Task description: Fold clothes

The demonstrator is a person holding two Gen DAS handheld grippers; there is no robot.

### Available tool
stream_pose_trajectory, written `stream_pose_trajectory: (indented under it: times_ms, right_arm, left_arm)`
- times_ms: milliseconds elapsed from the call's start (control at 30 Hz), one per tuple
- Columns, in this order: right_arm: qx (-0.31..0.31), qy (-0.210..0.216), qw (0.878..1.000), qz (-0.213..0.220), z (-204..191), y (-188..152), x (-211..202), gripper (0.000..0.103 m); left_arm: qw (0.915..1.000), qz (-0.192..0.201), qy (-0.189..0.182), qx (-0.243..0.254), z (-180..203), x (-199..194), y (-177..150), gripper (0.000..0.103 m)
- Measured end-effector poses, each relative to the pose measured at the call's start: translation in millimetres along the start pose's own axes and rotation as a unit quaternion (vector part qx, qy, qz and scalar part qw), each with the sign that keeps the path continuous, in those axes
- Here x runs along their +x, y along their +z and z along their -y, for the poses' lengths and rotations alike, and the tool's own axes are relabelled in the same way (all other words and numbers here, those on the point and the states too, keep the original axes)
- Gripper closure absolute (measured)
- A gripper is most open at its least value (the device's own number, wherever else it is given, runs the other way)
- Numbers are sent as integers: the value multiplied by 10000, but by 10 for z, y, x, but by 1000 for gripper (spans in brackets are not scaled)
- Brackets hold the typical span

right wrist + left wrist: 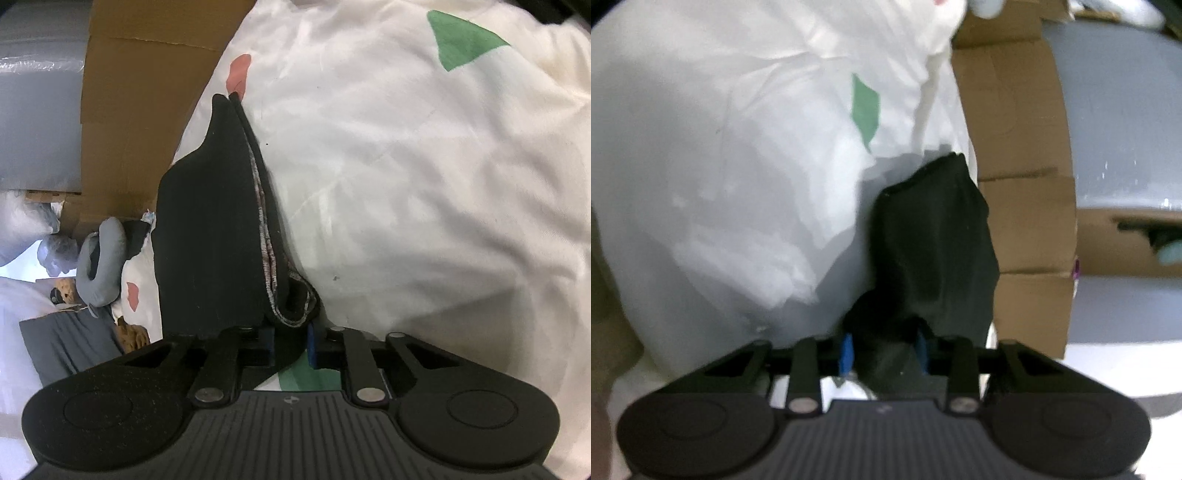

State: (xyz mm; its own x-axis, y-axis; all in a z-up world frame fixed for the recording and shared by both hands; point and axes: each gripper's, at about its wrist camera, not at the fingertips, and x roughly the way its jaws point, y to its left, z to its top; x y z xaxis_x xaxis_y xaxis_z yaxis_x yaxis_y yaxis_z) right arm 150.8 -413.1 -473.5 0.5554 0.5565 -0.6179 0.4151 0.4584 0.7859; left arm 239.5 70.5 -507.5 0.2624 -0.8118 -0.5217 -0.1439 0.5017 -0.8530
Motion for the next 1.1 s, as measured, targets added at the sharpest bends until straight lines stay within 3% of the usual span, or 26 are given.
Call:
stream_pose_trajectory:
  times_ms: [33, 267, 433, 533, 700, 1100]
  right_arm:
    - [-48, -5, 10000, 9, -23, 5, -12, 94]
    - [-266, -1, 9996, 74, -112, 47, -103, 95]
    - [-186, -47, 9998, -12, -41, 65, -77, 89]
    - [-172, -63, 9998, -2, -15, 66, -67, 68]
    - [-7, 171, 9998, -38, 97, 69, -17, 66]
    - [-109, 395, 9991, 117, 82, 60, 77, 65]
  left_arm:
    - [9999, 6, 33, 96, 26, -18, 12, 94]
    - [9985, 114, 184, 495, 126, -176, 6, 95]
    - [9988, 42, 239, 425, 1, -172, 35, 65]
    - [9991, -34, 0, 433, -41, -108, 71, 57]
    - [9987, -175, -320, 369, -91, 17, 163, 57]
    - [9946, -620, -484, 683, -1, 219, 327, 65]
